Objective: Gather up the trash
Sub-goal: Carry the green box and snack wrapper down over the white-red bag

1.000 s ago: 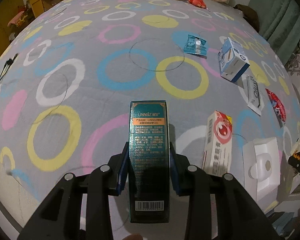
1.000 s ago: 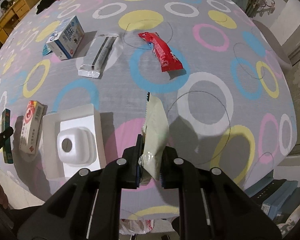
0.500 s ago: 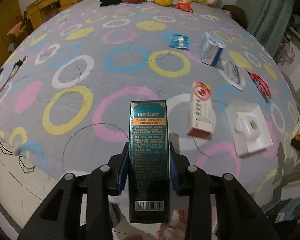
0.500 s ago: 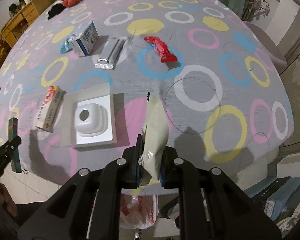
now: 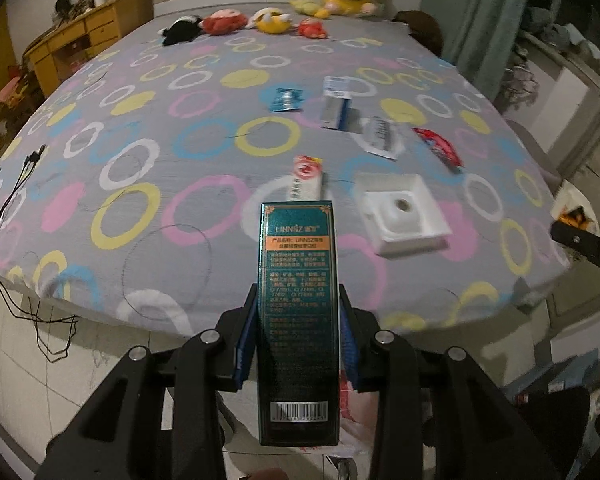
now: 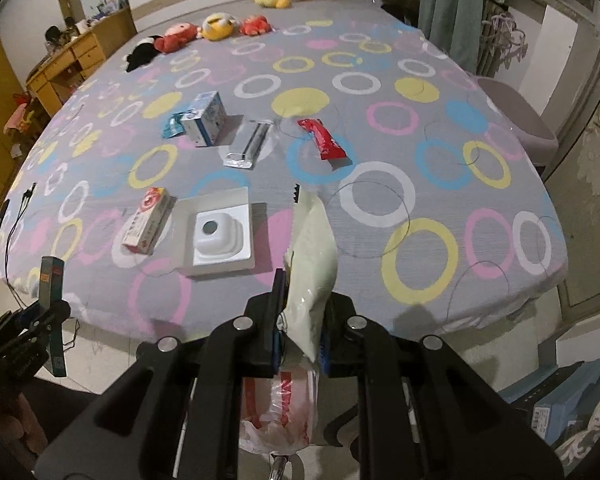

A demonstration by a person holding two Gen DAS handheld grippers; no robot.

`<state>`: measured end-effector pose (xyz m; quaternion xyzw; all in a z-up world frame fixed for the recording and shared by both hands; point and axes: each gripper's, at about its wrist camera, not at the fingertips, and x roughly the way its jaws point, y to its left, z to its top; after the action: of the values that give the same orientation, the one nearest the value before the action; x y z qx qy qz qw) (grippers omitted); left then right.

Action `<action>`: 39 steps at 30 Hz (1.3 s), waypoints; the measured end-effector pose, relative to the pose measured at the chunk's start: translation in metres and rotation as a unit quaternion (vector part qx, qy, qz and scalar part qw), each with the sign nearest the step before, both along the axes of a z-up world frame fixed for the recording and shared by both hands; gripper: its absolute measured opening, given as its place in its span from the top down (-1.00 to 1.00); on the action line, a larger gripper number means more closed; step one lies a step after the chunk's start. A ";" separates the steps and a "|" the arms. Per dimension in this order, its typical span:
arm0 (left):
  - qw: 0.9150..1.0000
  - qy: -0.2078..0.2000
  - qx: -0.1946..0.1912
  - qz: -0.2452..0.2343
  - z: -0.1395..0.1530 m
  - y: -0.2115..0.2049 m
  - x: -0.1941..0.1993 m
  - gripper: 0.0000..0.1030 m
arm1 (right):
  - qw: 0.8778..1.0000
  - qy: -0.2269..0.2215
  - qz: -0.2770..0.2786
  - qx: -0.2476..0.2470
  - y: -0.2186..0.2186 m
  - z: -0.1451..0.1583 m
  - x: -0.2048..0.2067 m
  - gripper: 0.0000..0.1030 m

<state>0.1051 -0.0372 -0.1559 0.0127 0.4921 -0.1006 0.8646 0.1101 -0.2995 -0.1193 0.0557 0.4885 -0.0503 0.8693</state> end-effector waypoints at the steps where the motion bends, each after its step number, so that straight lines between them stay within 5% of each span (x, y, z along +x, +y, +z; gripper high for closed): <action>1: 1.000 -0.003 0.001 -0.006 0.001 -0.004 -0.005 0.32 | 1.000 -0.005 0.003 -0.002 0.003 0.000 -0.007 0.73; 9: 0.999 -0.008 0.002 -0.044 -0.012 -0.028 -0.049 0.32 | 0.999 -0.027 0.022 -0.002 0.021 -0.018 -0.062 0.73; 16: 0.996 0.024 -0.021 -0.080 -0.058 -0.035 -0.077 0.32 | 0.998 -0.037 0.044 -0.023 0.043 -0.050 -0.100 0.73; 29: 0.992 0.072 -0.016 -0.098 -0.142 -0.046 -0.100 0.32 | 0.998 0.008 0.058 -0.002 0.058 -0.136 -0.108 0.73; 39: 0.985 0.129 0.021 -0.109 -0.198 -0.063 -0.094 0.32 | 0.996 0.063 0.063 0.025 0.066 -0.200 -0.095 0.73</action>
<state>0.0114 -0.1005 -0.3542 0.0718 0.5968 -0.1846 0.7776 0.0147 -0.2337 -0.3191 0.0432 0.5459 0.0139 0.8366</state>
